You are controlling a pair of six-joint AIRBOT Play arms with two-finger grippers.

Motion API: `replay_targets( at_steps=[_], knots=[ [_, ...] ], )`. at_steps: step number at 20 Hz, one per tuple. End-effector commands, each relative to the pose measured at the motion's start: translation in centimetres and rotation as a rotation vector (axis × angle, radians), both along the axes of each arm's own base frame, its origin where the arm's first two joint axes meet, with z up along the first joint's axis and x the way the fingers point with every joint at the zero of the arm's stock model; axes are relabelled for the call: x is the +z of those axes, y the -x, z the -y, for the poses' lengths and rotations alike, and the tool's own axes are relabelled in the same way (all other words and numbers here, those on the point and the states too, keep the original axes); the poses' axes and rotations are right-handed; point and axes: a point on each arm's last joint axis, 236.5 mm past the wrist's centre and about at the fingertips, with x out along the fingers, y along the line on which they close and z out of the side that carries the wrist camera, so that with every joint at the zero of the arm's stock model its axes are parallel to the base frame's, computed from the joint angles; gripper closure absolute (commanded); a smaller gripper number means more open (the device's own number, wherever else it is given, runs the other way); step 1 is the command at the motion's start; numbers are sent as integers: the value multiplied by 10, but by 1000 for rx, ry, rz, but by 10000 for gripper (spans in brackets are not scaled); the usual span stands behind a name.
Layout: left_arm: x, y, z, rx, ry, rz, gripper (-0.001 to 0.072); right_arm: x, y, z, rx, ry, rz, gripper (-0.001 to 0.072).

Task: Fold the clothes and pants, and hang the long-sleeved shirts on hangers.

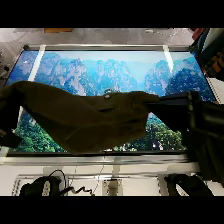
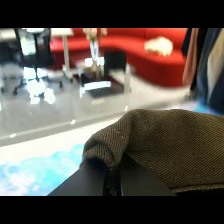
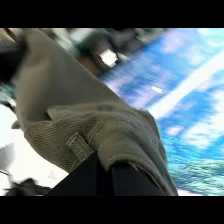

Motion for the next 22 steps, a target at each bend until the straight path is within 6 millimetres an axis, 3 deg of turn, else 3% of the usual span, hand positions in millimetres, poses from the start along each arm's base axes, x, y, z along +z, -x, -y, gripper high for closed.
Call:
replay_targets(
  at_steps=[1,4,7,8,10,12,14,16,19,22],
  knots=[
    [-29,-1,12,-66,70,-137,663,-7,0,-1,-25,-78,-163,676],
    [-123,-53,9,-94,116,-441,662,-88,-65,3,-164,-12,-314,676],
    [-216,-107,8,-94,252,-719,662,-175,-145,23,-387,44,-380,676],
    [-243,-118,15,-111,253,-799,662,-203,-167,29,-441,70,-405,676],
    [-292,-127,35,-155,252,-964,662,-257,-191,35,-478,128,-516,676],
    [-328,-111,59,-234,269,-1147,662,-305,-192,45,-472,196,-650,676],
    [-343,-84,78,-336,226,-1257,663,-336,-179,67,-451,292,-746,676],
    [-348,-66,86,-362,206,-1335,663,-352,-161,96,-441,387,-818,676],
    [-361,-28,97,-387,156,-1503,663,-372,-115,129,-372,523,-988,676],
    [-384,7,106,-370,53,-1616,662,-384,-78,139,-296,637,-1086,676]
  ],
)
